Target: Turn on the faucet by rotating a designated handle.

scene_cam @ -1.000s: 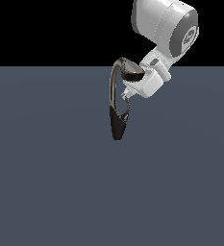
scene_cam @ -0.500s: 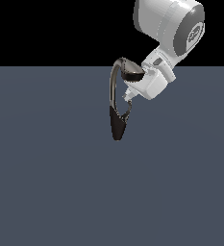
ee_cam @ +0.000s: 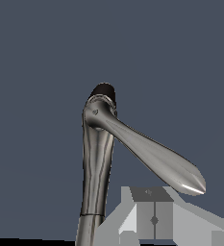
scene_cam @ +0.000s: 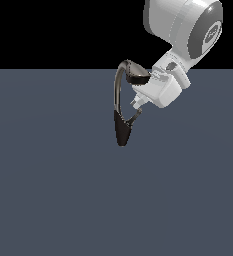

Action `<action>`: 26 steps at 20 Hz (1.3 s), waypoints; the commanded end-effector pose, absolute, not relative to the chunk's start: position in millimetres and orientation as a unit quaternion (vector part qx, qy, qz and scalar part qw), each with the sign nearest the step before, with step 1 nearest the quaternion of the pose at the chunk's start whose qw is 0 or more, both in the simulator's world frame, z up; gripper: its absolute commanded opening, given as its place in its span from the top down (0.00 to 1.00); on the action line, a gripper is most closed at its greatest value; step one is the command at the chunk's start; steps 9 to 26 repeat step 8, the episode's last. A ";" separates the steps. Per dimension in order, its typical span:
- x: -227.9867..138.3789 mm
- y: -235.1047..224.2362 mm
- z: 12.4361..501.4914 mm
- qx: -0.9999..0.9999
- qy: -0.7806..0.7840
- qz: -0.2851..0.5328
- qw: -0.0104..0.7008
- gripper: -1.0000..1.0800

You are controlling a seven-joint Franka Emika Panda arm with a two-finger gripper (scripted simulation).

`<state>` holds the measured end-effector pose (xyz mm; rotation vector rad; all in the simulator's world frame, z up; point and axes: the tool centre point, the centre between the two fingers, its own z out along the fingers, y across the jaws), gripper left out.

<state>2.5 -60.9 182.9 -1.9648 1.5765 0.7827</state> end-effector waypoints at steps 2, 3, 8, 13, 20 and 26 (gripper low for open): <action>-7.3 -81.1 163.0 -0.717 0.584 0.291 0.246 1.00; -9.9 -86.4 157.8 -0.716 0.585 0.292 0.245 1.00; -20.2 -107.4 137.5 -0.713 0.587 0.296 0.243 1.00; -20.2 -107.4 137.5 -0.713 0.587 0.296 0.243 1.00; -20.2 -107.4 137.5 -0.713 0.587 0.296 0.243 1.00; -20.2 -107.4 137.5 -0.713 0.587 0.296 0.243 1.00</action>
